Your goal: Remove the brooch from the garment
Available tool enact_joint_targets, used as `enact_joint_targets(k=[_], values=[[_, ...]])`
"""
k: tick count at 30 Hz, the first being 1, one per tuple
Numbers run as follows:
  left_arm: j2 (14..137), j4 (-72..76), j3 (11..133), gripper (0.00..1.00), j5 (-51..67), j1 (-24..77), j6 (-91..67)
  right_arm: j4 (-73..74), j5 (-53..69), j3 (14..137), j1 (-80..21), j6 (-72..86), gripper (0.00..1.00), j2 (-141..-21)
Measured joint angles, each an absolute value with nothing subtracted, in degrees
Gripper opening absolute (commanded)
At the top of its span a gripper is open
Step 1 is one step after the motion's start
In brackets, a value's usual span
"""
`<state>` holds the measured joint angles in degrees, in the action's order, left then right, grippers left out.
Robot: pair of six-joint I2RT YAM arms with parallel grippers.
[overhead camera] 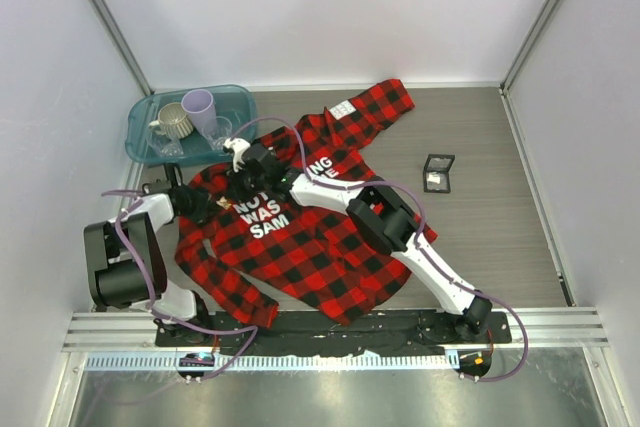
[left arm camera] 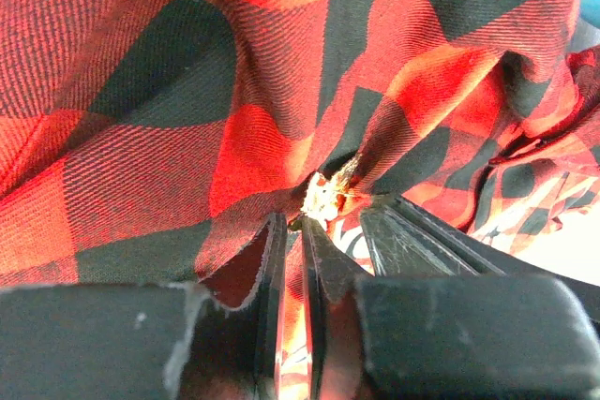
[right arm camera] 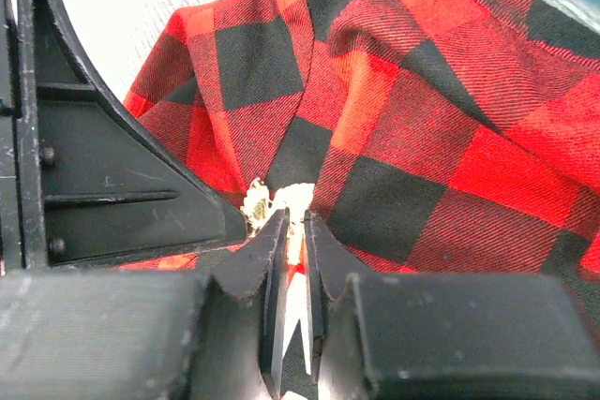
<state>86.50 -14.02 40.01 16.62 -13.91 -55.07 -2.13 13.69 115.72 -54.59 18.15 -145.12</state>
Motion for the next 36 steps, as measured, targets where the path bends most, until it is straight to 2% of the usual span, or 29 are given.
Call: enact_joint_targets(k=[6,14,16,27,31,36], values=[[86.5,-13.1,40.2,0.06,15.8,-12.8,-53.7,-1.7,14.7,117.0,-54.6,18.2,0.17,-146.0],[86.5,-12.7,40.7,0.04,14.6,-12.3,-51.7,-1.5,15.1,118.6,-54.7,18.1,0.18,-146.5],[86.5,-12.9,41.2,0.0,14.3,-12.2,-51.0,-1.4,15.2,118.7,-54.7,18.1,0.18,-146.7],[86.7,-14.5,43.9,0.0,13.0,-11.6,-47.9,-1.2,15.8,118.7,-54.7,18.0,0.17,-147.4],[87.0,-14.7,44.1,0.0,12.3,-11.2,-47.2,-1.2,15.8,118.8,-54.7,17.8,0.22,-147.5],[87.4,-15.3,44.8,0.0,10.0,-10.1,-45.8,-1.2,15.7,118.8,-54.7,17.6,0.22,-147.5]])
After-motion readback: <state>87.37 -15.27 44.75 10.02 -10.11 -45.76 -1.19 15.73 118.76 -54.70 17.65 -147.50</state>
